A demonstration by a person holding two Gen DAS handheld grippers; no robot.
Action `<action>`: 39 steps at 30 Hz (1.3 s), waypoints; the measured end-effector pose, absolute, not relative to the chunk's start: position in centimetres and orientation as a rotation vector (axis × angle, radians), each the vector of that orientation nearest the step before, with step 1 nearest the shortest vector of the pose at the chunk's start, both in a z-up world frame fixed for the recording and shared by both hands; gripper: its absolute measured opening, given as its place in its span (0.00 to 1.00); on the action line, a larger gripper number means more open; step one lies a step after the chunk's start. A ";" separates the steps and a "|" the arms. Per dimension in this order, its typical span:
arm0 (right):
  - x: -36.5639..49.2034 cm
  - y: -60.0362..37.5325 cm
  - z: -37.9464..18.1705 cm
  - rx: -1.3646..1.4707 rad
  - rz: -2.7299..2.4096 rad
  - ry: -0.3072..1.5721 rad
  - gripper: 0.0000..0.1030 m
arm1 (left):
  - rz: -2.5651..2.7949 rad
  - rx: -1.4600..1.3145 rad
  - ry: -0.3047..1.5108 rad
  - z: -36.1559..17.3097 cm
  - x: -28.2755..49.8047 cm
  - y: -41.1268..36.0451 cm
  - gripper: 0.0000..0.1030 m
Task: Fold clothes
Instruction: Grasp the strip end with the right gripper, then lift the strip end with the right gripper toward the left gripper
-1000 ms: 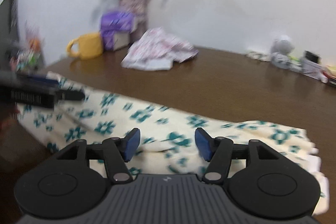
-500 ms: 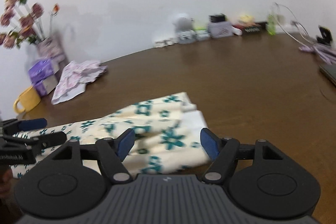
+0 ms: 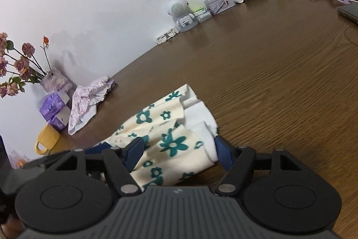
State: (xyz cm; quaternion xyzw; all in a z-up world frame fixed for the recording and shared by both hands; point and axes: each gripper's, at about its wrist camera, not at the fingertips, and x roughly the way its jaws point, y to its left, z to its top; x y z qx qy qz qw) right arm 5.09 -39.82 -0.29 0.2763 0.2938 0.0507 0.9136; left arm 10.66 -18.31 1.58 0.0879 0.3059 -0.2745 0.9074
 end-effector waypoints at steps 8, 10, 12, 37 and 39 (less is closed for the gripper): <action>6.2 -39.3 -0.8 0.626 0.090 0.581 0.60 | -0.576 0.161 0.627 1.2 10.6 -18.0 0.42; 6.5 -39.2 -0.9 0.641 0.086 0.575 0.55 | -0.580 0.152 0.627 1.2 10.7 -17.8 0.42; 6.8 -39.1 -1.0 0.655 0.083 0.569 0.49 | -0.583 0.146 0.627 1.2 10.7 -17.7 0.42; 6.8 -35.6 2.3 0.384 0.071 0.515 0.08 | -0.427 0.026 0.609 3.4 9.3 -8.6 0.48; 6.6 -34.9 2.9 0.332 0.070 0.502 0.08 | -0.430 0.014 0.617 3.2 9.3 -8.0 0.46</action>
